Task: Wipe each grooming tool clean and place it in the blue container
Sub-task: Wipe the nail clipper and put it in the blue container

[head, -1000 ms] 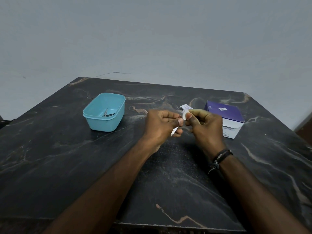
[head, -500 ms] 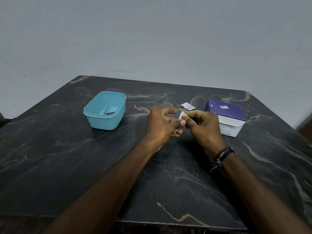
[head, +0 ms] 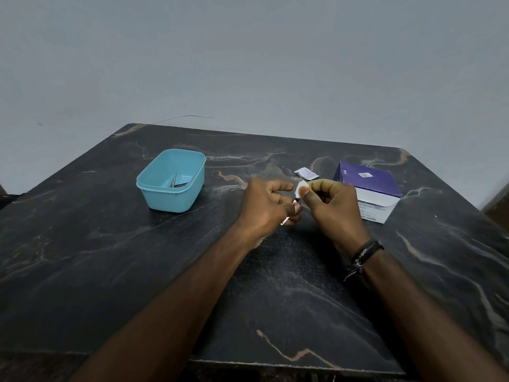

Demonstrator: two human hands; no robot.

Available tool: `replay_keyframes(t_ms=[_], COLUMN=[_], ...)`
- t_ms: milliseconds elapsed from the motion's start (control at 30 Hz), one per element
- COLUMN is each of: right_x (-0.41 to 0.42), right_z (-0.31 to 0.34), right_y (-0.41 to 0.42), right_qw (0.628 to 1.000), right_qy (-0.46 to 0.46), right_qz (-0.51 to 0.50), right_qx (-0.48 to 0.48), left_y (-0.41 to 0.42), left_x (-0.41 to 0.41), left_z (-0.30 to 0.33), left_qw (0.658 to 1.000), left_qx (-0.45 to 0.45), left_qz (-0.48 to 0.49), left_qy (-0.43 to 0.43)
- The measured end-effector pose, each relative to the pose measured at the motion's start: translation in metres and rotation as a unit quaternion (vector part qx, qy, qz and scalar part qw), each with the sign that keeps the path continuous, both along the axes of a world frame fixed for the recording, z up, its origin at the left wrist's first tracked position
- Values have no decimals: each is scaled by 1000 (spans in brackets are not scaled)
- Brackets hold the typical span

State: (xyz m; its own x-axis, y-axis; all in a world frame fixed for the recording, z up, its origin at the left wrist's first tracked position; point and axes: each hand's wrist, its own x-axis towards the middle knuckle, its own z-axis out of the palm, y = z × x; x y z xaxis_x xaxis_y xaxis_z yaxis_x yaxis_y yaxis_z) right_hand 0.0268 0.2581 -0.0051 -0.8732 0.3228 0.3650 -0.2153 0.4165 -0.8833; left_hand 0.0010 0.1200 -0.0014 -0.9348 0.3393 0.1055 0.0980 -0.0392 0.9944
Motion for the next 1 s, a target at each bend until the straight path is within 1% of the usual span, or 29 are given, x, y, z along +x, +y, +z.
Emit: replay_keyframes(t_ms=[67, 167, 467, 667, 800, 1000], right_x=[-2, -2, -1, -4, -5, -3], right_z=[-4, -6, 0, -6, -10, -6], right_y=[1, 3, -1, 3, 3, 3], right_qw=[999, 999, 999, 999, 998, 999], right_qy=[-24, -30, 38, 9, -11, 26], right_qz=[16, 27, -17, 14, 21, -12], right_qx=[21, 28, 12, 35, 53, 40], left_y=[0, 0, 0, -1, -2, -2], left_x=[-1, -1, 1, -2, -2, -1], left_z=[-1, -2, 1, 0, 0, 1], left_qw=[1000, 1000, 1000, 999, 999, 1000], left_qx=[-1, -8, 4, 4, -16, -7], left_qz=[8, 14, 1, 35, 33, 9], left_qy=[3, 11, 7, 10, 21, -1])
